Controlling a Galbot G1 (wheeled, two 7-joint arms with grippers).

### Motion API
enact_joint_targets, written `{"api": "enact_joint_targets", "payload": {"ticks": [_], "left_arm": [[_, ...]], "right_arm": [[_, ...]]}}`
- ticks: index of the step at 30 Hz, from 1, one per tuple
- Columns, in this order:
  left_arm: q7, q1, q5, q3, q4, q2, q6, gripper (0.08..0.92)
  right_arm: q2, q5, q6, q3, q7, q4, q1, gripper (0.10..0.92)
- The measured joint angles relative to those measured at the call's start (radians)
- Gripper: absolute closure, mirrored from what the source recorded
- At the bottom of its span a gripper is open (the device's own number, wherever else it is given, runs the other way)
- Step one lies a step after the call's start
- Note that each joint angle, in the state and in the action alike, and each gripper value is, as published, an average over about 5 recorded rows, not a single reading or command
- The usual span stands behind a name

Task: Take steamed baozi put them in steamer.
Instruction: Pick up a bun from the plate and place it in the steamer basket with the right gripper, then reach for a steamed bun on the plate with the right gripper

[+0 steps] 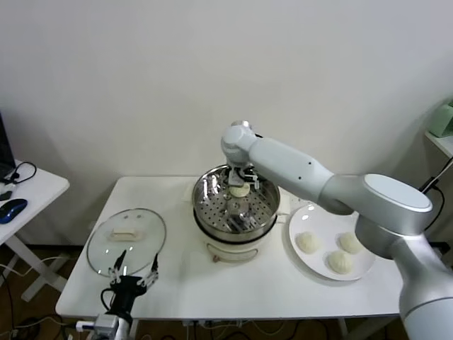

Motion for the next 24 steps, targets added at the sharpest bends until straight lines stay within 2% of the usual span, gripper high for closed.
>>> {"api": "enact_joint_targets", "payload": {"ticks": [4,15,19,24], "left_arm": [[0.004,-0.005,-0.007,0.005,-0.006,0.0,-0.003,0.177],[0.012,-0.012,-0.055,0.005,-0.034,0.01,-0.003,0.177],[0.012,-0.012,-0.074,0.004,-0.048,0.012,-0.002,0.177],[0.012,-0.009,-0.086,0.005,-0.06,0.013,-0.001,0.177]], "right_arm": [[-0.063,0.126,-0.049,-0.035,-0.028,0.055,0.071,0.203],[-0.324,0.65,-0.358,-0.186,-0.054,0.103,0.224,0.203],[-0.424,0.761,-0.452,-0.205,-0.043,0.109,0.219,0.203],[-0.527,0.826,-0.525,-0.213,-0.031,0.114,0.182,0.203]]}}
